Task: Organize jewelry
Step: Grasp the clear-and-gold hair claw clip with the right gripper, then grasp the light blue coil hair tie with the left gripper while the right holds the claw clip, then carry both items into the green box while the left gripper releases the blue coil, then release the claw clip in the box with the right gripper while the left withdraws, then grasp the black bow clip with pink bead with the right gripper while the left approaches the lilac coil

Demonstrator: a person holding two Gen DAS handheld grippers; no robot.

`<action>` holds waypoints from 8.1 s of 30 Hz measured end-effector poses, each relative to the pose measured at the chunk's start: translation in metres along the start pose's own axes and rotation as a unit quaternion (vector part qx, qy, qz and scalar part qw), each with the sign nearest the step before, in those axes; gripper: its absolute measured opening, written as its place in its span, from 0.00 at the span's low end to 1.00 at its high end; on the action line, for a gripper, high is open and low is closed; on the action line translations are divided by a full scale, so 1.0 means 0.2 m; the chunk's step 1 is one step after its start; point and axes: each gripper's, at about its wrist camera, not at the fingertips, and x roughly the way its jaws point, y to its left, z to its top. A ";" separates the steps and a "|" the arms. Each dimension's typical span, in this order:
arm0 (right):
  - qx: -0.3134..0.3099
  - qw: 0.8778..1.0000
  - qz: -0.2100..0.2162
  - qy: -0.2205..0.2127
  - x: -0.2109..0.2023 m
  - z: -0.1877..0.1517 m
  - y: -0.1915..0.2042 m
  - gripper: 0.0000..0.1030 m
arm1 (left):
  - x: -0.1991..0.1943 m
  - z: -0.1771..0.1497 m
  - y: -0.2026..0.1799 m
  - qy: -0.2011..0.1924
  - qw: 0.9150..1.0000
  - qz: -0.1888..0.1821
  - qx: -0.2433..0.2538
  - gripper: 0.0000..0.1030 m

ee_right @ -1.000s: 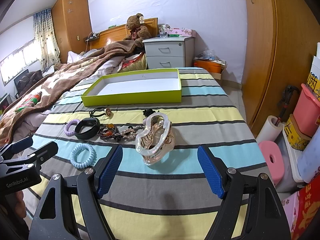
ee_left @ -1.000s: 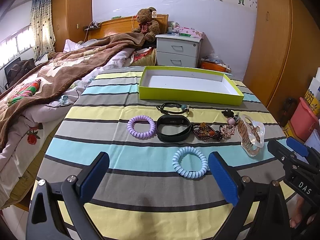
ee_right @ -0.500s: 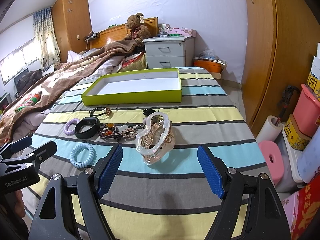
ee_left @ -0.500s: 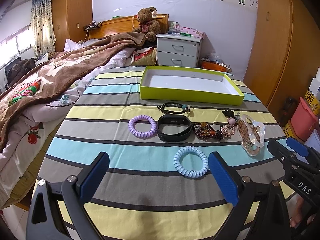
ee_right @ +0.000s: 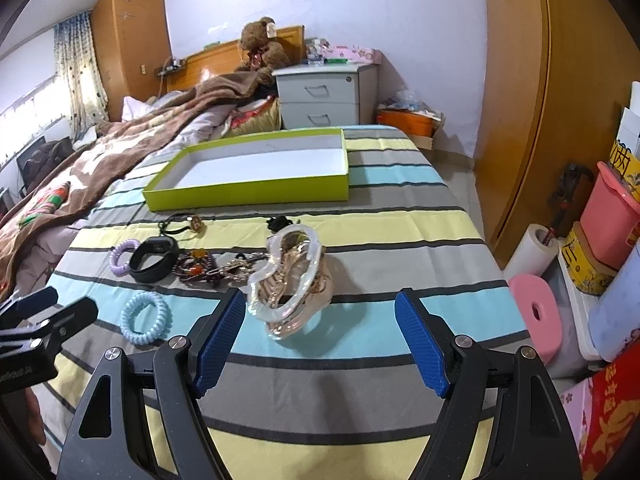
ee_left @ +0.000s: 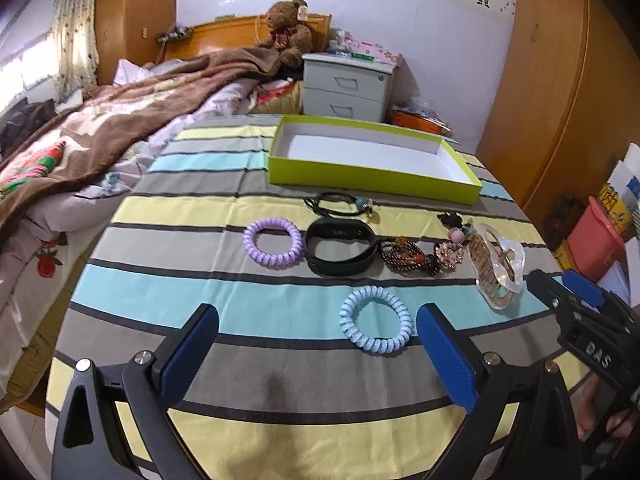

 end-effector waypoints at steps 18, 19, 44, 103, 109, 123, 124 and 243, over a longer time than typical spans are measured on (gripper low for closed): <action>0.020 0.998 -0.008 0.060 0.23 0.12 -0.03 0.70 | 0.09 0.02 0.08 0.033 0.999 -0.025 -0.029 0.98; 0.018 0.998 -0.010 0.061 0.24 0.12 -0.03 0.70 | 0.09 0.02 0.08 0.034 0.999 -0.027 -0.029 0.98; -0.002 0.996 -0.007 0.085 0.27 0.13 -0.07 0.14 | 0.18 0.01 0.03 0.070 0.997 -0.016 -0.007 0.87; 0.013 0.999 0.009 0.035 0.09 0.26 -0.10 0.14 | 0.13 0.25 -0.13 0.014 0.999 -0.022 0.041 0.10; 0.010 1.000 0.004 0.027 0.12 0.38 -0.08 0.14 | 0.14 0.39 -0.11 0.002 0.999 -0.030 0.036 0.10; -0.007 1.000 -0.005 0.030 0.34 0.67 0.00 0.14 | 0.32 0.73 -0.04 -0.008 0.999 -0.043 0.029 0.10; -0.007 0.999 -0.007 0.034 0.38 0.69 0.00 0.14 | 0.34 0.75 -0.03 -0.007 0.999 -0.043 0.027 0.10; -0.002 0.998 0.048 0.045 0.40 0.30 0.00 0.45 | 0.16 0.25 0.40 -0.011 0.998 -0.003 -0.060 0.72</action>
